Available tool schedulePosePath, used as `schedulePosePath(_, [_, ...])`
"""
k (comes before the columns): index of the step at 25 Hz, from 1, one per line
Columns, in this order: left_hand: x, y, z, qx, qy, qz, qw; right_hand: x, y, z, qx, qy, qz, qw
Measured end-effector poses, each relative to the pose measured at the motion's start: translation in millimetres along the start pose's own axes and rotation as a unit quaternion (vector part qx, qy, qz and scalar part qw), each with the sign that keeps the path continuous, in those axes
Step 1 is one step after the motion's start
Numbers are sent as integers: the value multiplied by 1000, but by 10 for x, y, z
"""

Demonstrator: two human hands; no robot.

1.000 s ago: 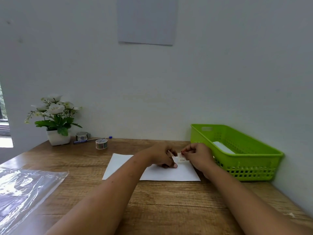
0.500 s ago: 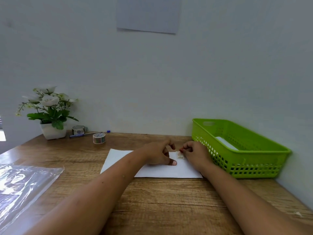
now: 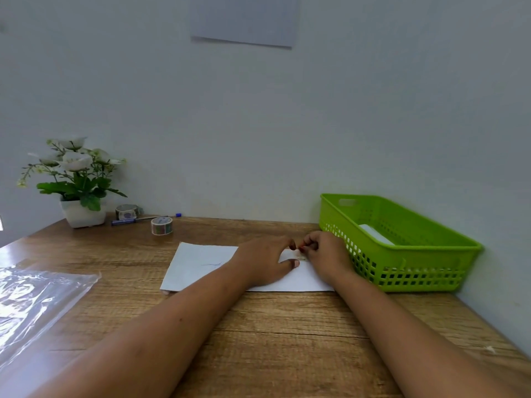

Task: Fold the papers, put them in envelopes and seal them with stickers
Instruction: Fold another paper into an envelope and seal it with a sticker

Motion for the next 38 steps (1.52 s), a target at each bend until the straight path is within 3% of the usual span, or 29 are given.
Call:
schedulePosePath(12, [3,10,33,22,-19,2,1000,-40,-85,16,-62,-14,-12,998])
schedulePosePath(24, [-4,126,32,102,-60,39,992,-59,-73,-11,-28,-4,15,999])
schedulePosePath(38, [-5,129,77,132,-77,30,988,-174,-265,-30,-253,-76,-69,962])
Point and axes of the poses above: each hand's wrist, its own x-axis towards the middle knuckle, its own z-axis out of the palm, y = z × x, the point moved 7 cm from there along x, towards the middle knuckle, and after that the axes turned 7 degrees about -z, right-handed, at the moved point
